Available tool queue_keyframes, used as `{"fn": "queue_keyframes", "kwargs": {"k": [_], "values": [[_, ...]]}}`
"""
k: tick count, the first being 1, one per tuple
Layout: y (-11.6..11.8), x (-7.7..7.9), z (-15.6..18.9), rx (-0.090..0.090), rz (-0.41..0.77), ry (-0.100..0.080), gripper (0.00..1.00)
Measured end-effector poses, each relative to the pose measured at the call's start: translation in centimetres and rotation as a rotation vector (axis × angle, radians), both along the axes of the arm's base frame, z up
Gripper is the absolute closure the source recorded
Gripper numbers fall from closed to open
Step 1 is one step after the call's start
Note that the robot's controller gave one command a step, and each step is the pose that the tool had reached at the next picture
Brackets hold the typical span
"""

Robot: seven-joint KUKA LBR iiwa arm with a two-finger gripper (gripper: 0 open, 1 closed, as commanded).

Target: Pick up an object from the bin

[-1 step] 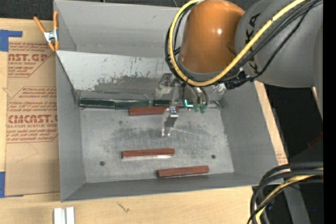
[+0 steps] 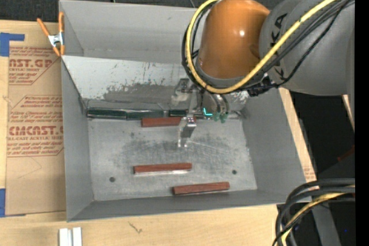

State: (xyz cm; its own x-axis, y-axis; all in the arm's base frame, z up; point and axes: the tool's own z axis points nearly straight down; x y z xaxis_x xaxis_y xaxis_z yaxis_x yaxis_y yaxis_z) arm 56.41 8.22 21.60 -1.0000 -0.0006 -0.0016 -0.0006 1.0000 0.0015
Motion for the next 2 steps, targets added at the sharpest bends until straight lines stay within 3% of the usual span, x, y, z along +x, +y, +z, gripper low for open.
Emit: {"fn": "queue_keyframes", "kwargs": {"k": [1, 2], "values": [[0.9, -1.3, -4.9, 0.001, 0.012, -0.006, 0.00], [1.7, -4.8, -14.0, 0.002, 0.036, -0.011, 1.00]]}}
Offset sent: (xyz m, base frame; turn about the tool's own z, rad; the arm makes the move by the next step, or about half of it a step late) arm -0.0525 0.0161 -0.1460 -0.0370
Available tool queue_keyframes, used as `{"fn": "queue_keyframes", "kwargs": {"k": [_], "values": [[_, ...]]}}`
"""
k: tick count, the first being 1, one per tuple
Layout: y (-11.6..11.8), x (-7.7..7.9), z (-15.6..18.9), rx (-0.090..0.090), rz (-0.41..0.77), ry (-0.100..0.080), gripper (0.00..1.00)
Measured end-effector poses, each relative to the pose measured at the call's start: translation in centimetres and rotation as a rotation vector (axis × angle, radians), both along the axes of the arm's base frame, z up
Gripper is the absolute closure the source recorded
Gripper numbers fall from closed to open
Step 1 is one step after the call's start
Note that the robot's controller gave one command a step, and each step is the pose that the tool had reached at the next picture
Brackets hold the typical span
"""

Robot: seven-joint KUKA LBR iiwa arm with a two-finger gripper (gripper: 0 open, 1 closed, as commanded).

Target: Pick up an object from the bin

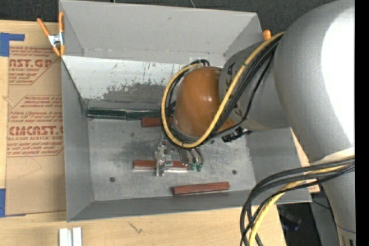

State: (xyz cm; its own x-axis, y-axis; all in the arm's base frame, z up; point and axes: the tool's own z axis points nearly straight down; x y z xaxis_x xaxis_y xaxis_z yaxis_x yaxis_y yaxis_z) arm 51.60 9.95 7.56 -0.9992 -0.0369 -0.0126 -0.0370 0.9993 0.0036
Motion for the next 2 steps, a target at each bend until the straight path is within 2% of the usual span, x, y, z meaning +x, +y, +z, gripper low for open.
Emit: {"fn": "queue_keyframes", "kwargs": {"k": [1, 2], "values": [[0.0, 0.0, 0.0, 0.000, 0.000, 0.000, 1.00], [0.2, -1.2, 19.4, -0.005, 0.067, 0.015, 1.00]]}}
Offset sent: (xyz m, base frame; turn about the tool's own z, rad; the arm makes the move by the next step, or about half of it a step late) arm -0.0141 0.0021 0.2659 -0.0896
